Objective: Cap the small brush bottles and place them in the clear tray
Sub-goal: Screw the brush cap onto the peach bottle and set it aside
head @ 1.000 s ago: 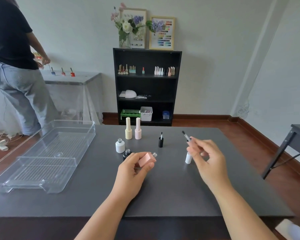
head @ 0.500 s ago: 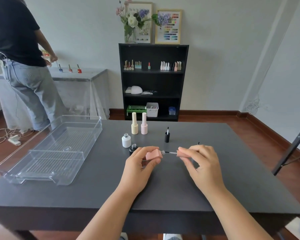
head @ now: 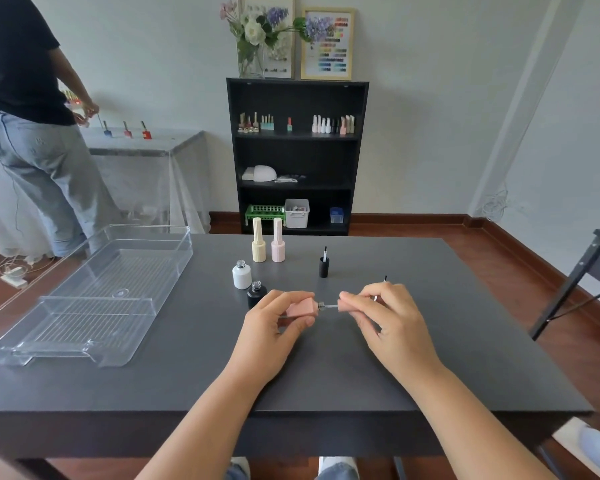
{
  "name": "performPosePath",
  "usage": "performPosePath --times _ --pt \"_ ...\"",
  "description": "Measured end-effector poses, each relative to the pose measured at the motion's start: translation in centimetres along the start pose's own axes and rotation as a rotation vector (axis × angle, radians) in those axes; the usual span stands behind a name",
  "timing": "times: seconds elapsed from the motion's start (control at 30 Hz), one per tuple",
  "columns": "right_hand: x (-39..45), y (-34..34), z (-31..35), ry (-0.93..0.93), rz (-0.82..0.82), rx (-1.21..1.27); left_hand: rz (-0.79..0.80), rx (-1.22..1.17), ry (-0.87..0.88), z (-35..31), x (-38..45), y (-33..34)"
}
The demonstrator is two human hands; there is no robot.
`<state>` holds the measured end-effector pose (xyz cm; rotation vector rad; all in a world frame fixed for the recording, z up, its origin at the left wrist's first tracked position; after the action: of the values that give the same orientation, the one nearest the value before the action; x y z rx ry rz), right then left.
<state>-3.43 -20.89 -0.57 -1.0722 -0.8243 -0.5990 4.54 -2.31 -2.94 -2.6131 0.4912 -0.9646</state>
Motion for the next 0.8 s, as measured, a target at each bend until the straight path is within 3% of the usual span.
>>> performPosePath --times 0.3,0.8 --pt "-0.1 0.4 1.2 -0.021 0.236 0.027 0.077 0.002 0.028 -0.2 -0.1 0.4" --pt "-0.4 -1.3 1.2 -0.099 0.187 0.021 0.129 -0.145 -0.065 -0.5 -0.2 0.5"
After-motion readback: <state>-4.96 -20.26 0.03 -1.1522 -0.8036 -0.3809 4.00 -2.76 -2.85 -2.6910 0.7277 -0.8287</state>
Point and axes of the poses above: each hand's wrist, its own x-axis towards the middle knuckle, its own y-axis out of the palm, z = x × y, the point moved 4 cm from there along x, towards the middle knuckle, and after that the axes turned 6 degrees about y, right-handed, at the moved point
